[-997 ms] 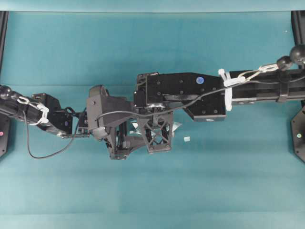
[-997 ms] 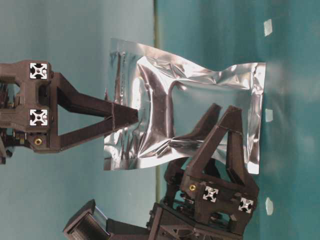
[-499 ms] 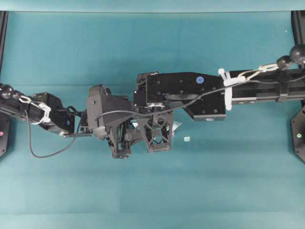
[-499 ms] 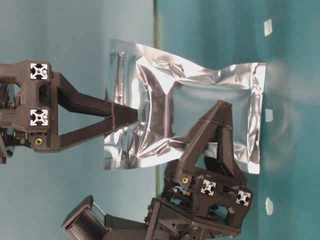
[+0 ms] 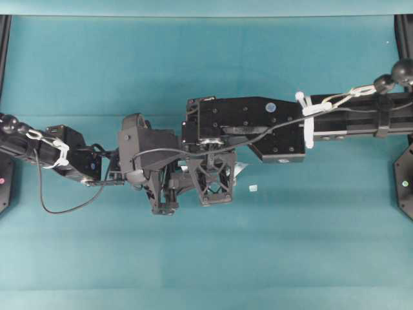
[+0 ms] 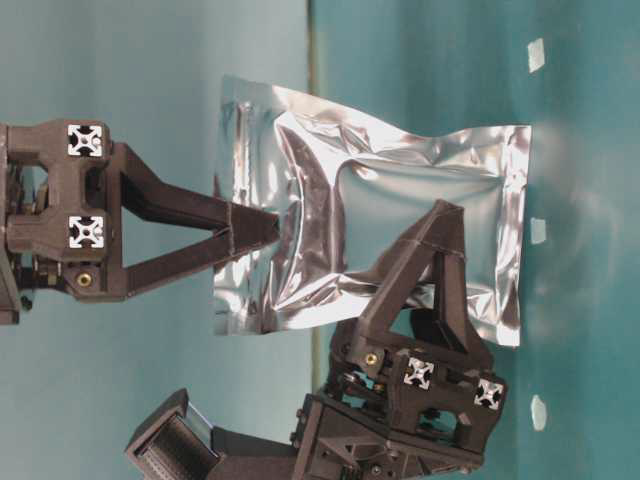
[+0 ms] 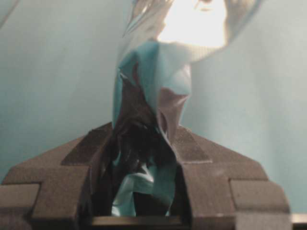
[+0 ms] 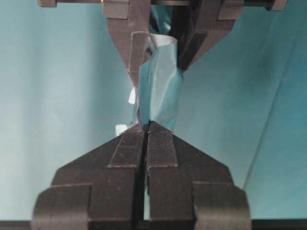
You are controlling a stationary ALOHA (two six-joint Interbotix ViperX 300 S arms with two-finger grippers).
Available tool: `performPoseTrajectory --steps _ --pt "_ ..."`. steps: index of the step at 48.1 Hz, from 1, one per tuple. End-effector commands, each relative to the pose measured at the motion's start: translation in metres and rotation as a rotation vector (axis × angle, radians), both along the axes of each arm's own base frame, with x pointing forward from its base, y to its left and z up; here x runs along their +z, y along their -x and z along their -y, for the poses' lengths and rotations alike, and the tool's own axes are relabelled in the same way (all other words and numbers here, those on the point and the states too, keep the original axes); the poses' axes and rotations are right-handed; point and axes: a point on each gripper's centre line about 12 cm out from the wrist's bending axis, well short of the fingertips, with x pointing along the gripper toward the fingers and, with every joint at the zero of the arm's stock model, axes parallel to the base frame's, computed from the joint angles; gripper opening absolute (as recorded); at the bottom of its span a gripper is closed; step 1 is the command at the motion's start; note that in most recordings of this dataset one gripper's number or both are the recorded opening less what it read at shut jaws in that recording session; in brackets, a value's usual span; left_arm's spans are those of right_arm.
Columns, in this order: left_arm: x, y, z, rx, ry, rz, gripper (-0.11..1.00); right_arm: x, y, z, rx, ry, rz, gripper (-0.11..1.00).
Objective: Hand over the silver zip bag and make it stand upright.
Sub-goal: 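Close the left gripper on the bag's lower edge, then open the right gripper and pull it back to the right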
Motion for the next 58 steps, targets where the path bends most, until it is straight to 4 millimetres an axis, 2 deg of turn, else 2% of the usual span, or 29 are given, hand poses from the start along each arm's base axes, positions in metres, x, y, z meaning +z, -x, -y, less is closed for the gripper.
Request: performPoseTrajectory --steps 1,10,18,22,29,32,34,50,58 --pt "0.001 -0.001 0.000 0.001 0.003 0.003 0.24 0.008 0.001 -0.002 0.008 -0.001 0.021 0.00" --pt "0.001 -0.001 0.000 0.001 0.003 0.005 0.24 0.008 0.000 -0.002 0.015 -0.002 0.029 0.04" --pt "0.001 -0.001 0.000 0.001 0.003 0.003 0.24 0.008 0.000 -0.004 0.017 -0.005 0.035 0.18" --pt "0.001 0.000 0.000 0.001 0.003 0.002 0.24 0.008 -0.001 -0.004 0.020 -0.007 0.038 0.37" --pt "0.001 0.000 0.000 0.001 0.003 0.002 0.24 0.013 0.000 -0.008 0.030 -0.001 0.055 0.80" --pt "0.000 0.000 0.000 0.001 0.003 0.000 0.24 0.019 0.000 -0.009 0.035 0.011 0.083 0.93" --pt "0.000 0.001 0.000 0.001 0.003 -0.001 0.24 0.025 0.000 -0.009 0.035 0.017 0.109 0.97" --pt "-0.001 0.002 0.001 -0.001 0.003 -0.005 0.24 0.078 0.015 -0.001 -0.031 0.053 0.254 0.97" --pt "0.000 0.001 0.001 -0.003 0.002 -0.003 0.24 0.092 0.024 -0.001 -0.060 0.045 0.288 0.97"
